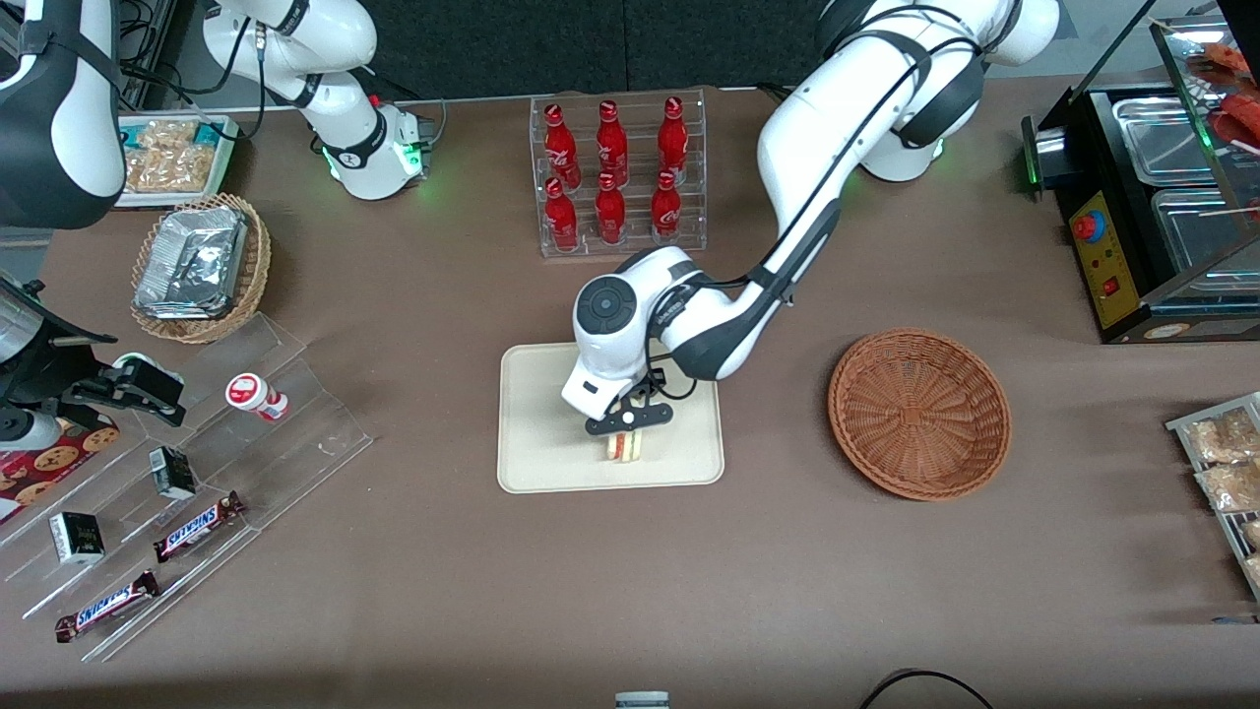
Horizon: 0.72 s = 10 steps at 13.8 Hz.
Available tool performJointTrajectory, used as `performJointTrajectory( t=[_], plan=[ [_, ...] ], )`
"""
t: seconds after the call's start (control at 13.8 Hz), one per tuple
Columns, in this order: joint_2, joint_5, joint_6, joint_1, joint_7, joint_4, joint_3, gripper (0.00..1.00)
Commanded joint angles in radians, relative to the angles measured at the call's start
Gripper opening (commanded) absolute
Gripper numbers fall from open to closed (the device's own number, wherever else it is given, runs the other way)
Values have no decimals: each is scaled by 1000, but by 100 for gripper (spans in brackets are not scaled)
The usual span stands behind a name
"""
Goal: Place sandwich from basket to tray
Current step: 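Lower the sandwich onto the cream tray and open the left gripper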
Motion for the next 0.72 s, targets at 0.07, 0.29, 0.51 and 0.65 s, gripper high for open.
performJointTrajectory(
  t=[0.07, 0.29, 0.51, 0.65],
  plan=[
    [55, 20, 1, -49, -57, 62, 35, 9],
    [70, 27, 27, -64, -81, 62, 50, 16],
    [67, 32, 29, -66, -63, 62, 64, 100],
    [58, 32, 27, -58, -63, 64, 62, 100]
  ],
)
